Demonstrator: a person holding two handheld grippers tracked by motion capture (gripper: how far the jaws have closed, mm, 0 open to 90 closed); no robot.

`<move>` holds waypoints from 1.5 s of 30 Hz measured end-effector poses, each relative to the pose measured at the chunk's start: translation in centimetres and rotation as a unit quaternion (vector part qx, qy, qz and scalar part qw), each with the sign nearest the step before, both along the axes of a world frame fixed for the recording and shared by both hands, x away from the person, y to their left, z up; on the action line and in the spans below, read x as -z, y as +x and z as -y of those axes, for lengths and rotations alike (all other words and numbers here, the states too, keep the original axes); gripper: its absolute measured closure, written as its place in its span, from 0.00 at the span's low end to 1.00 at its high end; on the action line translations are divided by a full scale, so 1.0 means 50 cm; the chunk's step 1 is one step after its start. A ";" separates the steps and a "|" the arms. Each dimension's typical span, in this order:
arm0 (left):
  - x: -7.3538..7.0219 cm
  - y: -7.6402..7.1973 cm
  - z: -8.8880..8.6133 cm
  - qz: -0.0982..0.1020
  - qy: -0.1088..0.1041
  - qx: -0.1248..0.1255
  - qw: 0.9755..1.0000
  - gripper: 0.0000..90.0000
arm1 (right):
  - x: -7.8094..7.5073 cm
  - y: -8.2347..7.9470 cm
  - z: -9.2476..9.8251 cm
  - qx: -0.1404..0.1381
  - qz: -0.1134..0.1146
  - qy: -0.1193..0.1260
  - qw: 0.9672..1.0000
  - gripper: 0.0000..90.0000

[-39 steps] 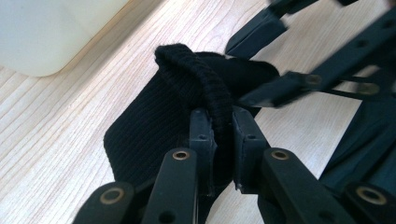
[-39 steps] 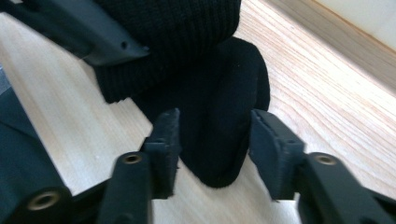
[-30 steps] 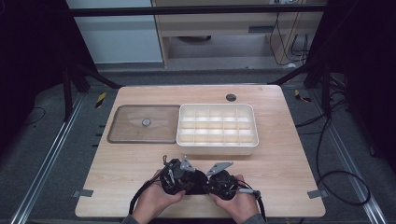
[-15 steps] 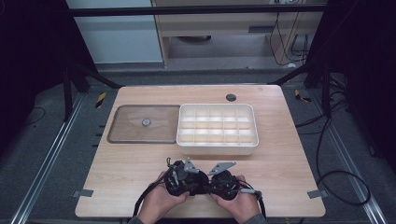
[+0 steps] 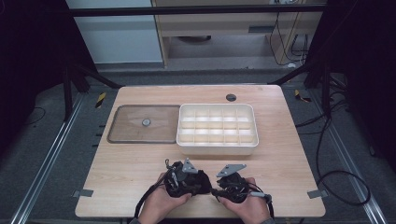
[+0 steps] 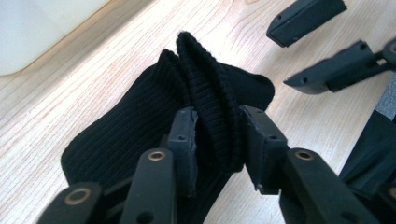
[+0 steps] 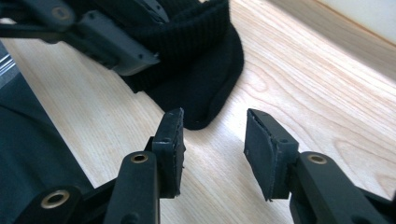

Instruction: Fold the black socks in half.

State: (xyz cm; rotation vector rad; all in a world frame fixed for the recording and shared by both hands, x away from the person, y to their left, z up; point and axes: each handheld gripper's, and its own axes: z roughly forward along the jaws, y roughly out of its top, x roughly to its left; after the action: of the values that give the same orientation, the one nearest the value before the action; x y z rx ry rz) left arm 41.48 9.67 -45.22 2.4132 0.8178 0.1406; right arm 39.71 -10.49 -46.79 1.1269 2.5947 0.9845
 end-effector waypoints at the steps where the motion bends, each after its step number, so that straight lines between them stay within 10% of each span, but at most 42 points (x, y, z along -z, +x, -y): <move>1: -0.001 -0.002 0.000 0.000 -0.002 0.001 1.000 0.69 | 0.001 0.001 0.002 0.000 0.001 0.003 1.000 0.64; 21: -0.046 -0.026 -0.025 0.020 -0.013 0.008 1.000 0.64 | -0.038 0.010 0.002 0.011 0.023 0.005 1.000 0.65; 33: -0.077 -0.017 -0.093 0.071 -0.003 -0.048 0.996 0.47 | -0.083 0.031 -0.055 0.010 0.050 0.002 0.999 0.63; 45: -0.048 -0.031 -0.163 0.072 -0.009 -0.075 0.995 0.34 | -0.057 0.077 -0.120 0.011 0.033 -0.030 0.999 0.61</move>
State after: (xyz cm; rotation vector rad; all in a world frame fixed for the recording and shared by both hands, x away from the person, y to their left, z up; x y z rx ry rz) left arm 39.95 17.83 -42.84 2.2936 0.9284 0.3606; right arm 43.56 -4.49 -43.94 1.0868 2.5368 0.9166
